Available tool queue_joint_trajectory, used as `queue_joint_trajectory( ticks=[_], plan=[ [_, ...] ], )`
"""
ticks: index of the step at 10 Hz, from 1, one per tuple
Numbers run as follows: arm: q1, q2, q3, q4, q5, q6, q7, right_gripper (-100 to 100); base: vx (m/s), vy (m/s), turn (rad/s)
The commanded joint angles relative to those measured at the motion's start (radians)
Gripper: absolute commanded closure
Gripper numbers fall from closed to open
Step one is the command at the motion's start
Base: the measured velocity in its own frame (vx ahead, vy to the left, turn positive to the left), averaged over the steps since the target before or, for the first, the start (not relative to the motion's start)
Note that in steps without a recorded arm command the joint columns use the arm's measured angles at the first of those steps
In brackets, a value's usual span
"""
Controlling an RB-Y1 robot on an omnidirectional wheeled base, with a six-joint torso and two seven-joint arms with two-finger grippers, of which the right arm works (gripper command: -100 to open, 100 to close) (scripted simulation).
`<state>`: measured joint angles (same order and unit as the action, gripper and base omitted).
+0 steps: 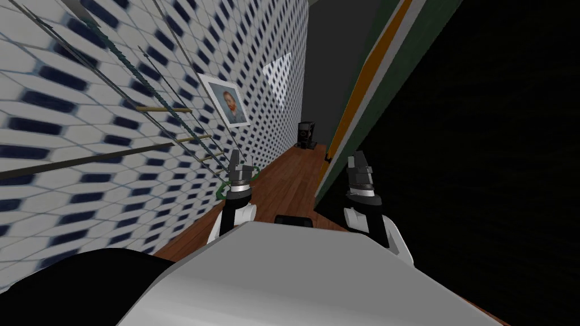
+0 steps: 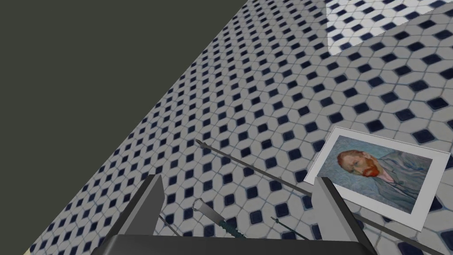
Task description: Push the door open
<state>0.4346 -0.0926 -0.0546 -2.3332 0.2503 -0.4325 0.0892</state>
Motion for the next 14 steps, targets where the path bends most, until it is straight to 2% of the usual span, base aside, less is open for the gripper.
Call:
queue_joint_trajectory(
  ticks=[1,6,14],
  plan=[
    [-0.002,-0.005,-0.002,0.009,0.021,0.012,0.011,-100,0.235,0.142,0.184],
    [-0.014,-0.020,-0.009,0.047,0.094,0.057,0.045,-100,0.239,0.125,0.198],
    [-0.035,-0.038,-0.023,0.113,0.212,0.134,0.100,-100,0.261,0.037,0.212]
  ],
)
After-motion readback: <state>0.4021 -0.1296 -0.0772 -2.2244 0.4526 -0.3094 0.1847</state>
